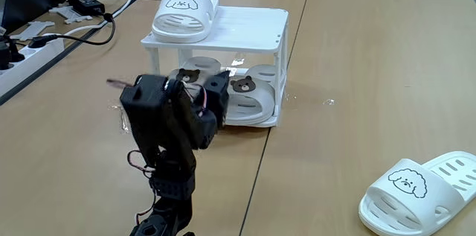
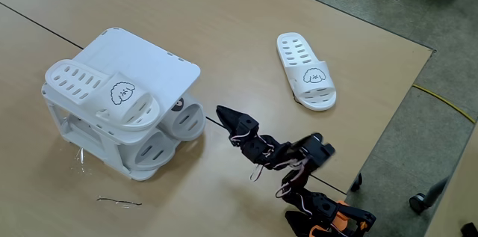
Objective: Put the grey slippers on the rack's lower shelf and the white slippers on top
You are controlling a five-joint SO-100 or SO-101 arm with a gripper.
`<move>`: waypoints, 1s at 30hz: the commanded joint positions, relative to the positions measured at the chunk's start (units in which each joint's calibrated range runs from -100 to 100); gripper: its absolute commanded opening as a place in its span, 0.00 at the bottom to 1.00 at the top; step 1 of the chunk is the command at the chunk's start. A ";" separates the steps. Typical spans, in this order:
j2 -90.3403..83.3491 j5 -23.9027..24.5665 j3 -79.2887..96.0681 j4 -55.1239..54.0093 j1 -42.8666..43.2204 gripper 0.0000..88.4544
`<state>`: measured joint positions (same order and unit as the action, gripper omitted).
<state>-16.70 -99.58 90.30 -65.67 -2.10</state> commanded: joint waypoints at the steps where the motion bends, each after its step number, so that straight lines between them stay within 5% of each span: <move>1: 11.44 -0.42 -1.03 -7.33 -3.25 0.06; 19: 29.78 -0.42 -0.40 -18.11 -43.63 0.11; 22: 30.04 -0.42 -0.13 -18.11 -45.68 0.00; 30: 37.53 -0.42 -7.89 -18.11 -50.78 0.01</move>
<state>18.68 -99.58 89.31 -82.58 -51.01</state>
